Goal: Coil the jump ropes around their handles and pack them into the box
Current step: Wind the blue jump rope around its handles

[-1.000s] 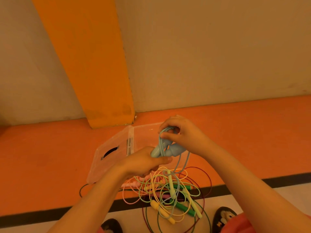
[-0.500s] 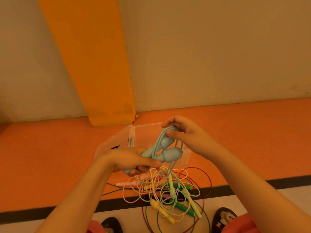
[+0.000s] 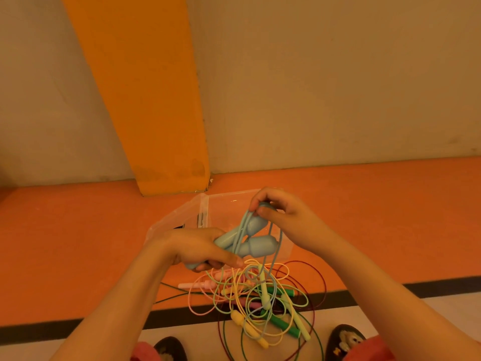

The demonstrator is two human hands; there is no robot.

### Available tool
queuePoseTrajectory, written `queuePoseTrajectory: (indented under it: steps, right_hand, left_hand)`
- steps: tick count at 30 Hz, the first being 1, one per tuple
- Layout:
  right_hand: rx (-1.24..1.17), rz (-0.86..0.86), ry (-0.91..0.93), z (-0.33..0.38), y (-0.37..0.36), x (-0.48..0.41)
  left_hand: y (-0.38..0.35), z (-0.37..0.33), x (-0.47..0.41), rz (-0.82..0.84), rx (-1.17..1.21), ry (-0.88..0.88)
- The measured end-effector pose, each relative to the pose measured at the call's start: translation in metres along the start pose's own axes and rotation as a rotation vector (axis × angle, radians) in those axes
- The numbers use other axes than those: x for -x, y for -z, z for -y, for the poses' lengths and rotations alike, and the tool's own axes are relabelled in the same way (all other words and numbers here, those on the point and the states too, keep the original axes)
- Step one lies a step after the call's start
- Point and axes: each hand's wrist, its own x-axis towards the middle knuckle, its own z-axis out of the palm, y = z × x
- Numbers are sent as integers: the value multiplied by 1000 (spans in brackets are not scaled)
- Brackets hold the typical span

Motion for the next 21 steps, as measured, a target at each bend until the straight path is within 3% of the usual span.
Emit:
queuePoseTrajectory:
  steps: [9,17,21]
  right_hand:
    - [-111,91,-67,2,6,7]
    - [-537,44,-221,3,6,6]
    - [-636,120,-262,5,1,5]
  left_hand:
    - [-8,-7,4,44,-127,-48]
    - [-8,-5,4,-82,155,-253]
    - [-9,-10,4,-153,299,-365]
